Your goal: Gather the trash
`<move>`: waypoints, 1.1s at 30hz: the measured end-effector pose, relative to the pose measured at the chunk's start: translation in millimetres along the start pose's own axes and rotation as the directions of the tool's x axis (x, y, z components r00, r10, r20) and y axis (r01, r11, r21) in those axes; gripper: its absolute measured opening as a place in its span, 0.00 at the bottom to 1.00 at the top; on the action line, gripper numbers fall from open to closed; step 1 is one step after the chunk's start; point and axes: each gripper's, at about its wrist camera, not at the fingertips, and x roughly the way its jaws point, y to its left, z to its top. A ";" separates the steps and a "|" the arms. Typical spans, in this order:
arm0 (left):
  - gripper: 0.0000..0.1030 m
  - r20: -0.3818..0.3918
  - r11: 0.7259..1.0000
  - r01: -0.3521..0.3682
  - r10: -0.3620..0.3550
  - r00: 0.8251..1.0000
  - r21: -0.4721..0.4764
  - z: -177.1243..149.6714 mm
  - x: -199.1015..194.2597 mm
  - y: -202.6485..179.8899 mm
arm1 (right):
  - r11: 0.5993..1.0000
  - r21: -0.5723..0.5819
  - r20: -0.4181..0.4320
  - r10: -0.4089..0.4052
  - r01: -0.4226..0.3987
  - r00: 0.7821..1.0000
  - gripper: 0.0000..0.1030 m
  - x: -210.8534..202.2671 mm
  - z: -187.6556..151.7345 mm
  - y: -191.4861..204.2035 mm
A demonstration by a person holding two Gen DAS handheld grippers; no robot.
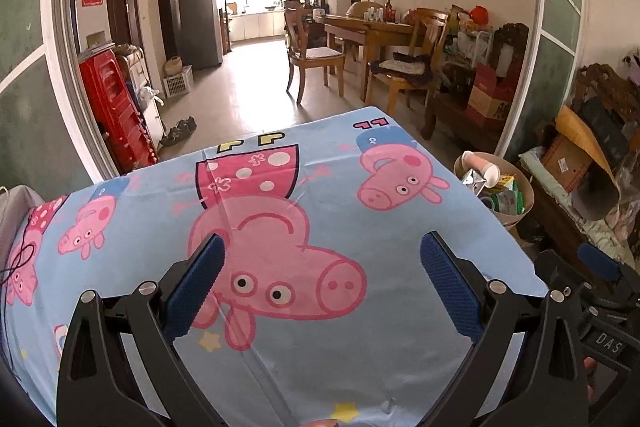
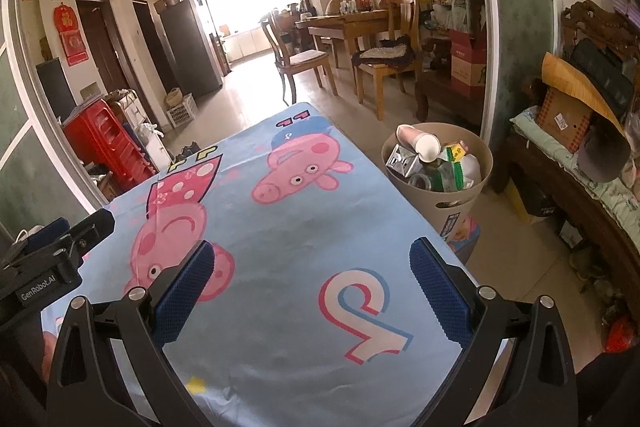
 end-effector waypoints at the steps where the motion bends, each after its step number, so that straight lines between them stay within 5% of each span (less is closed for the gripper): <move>1: 0.94 0.001 1.000 -0.002 0.002 1.000 0.004 -0.7 0.6 0.5 | 1.000 -0.001 -0.002 -0.001 0.001 1.000 0.92 0.1 -0.3 0.6; 33: 0.94 -0.062 0.999 0.032 -0.030 0.998 0.023 -17.5 23.6 0.7 | 1.000 0.002 0.001 0.011 -0.011 1.000 0.92 0.9 -13.6 6.5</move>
